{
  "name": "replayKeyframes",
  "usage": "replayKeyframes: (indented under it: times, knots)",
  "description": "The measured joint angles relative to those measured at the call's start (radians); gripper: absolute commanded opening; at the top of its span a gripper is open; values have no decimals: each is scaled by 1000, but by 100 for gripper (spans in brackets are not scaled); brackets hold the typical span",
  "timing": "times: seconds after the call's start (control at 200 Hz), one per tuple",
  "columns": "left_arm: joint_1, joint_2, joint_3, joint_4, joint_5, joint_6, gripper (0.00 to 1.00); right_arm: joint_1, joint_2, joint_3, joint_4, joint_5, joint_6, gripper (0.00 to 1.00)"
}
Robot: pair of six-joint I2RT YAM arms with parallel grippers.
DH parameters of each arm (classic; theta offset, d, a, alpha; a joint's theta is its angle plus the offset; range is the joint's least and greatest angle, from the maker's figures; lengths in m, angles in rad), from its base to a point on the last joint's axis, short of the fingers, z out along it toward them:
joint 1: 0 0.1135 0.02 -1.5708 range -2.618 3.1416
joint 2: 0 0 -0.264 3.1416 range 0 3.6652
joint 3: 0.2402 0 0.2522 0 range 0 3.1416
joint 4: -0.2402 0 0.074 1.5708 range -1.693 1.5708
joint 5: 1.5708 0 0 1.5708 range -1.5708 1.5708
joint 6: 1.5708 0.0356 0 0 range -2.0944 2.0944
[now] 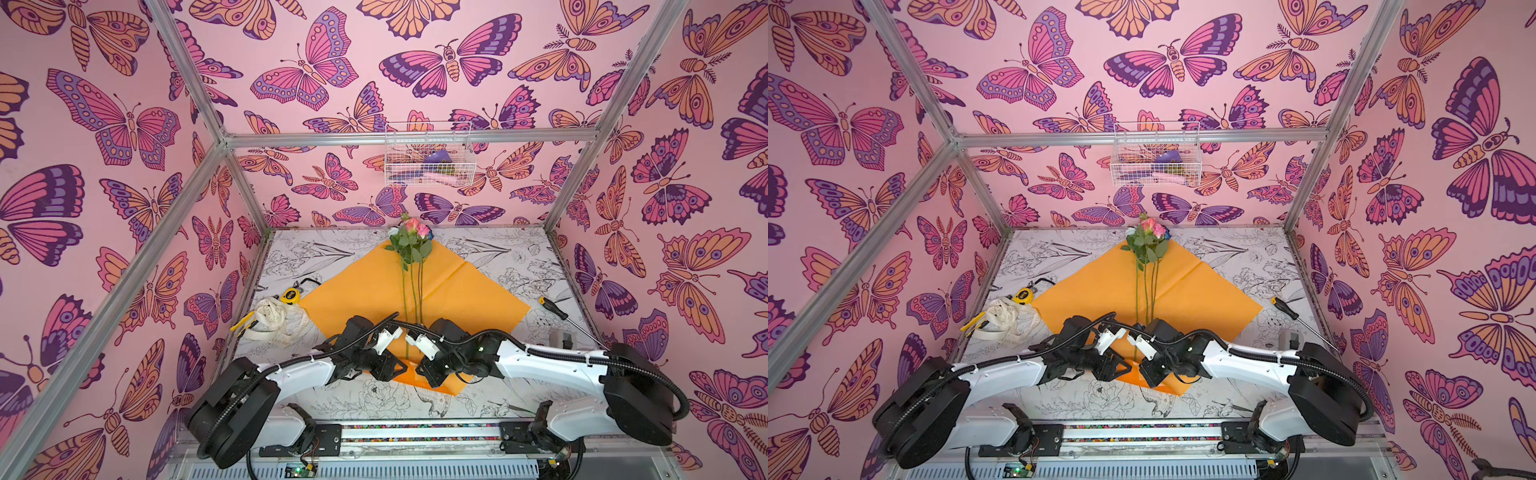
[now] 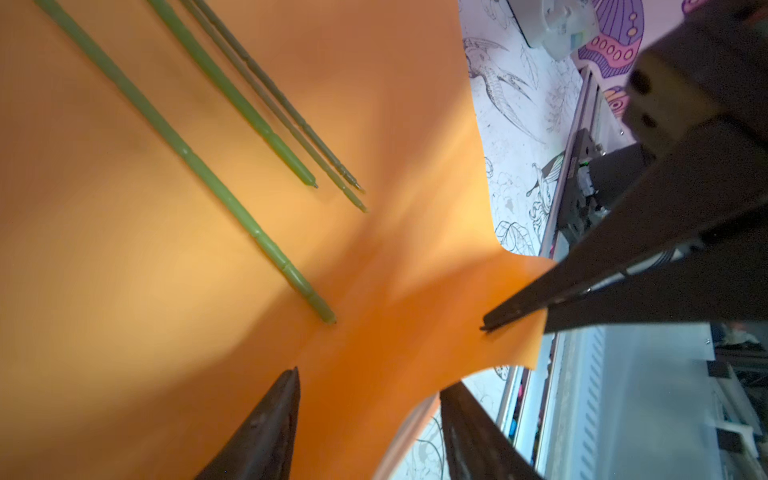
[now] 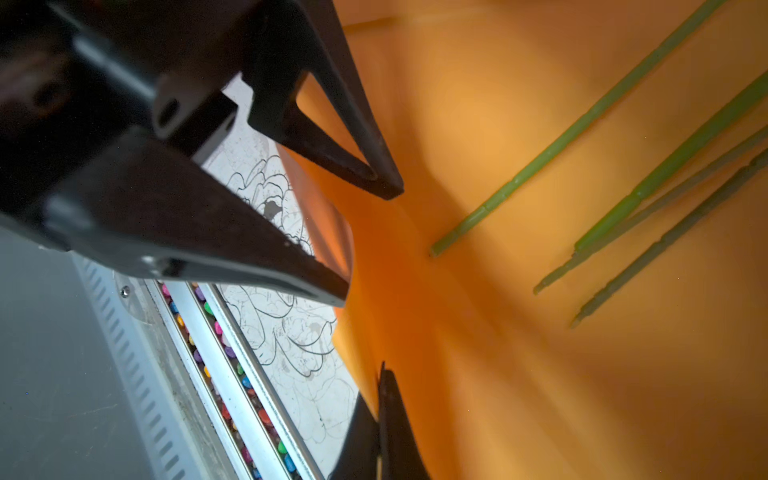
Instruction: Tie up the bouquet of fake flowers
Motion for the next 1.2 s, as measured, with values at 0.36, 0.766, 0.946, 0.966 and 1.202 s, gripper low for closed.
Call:
replayKeyframes:
  times: [0.36,0.766,0.946,0.966,1.202]
  knots:
    - [6,18,-8,91,13,-87,1,-23,-19,0,-1,2,-4,61]
    - [32,-10,-47,122,-13,-153,0,-99,-159,-53,-2,35,-34,63]
    - [37,-14,-47,126,-16,-168,0,-140,-138,-84,21,27,-42,56]
    - [37,-14,-47,127,-16,-170,0,-143,-131,-84,26,25,-43,54]
    - [37,-14,-50,148,-16,-191,0,-159,-35,-85,89,-11,-47,23]
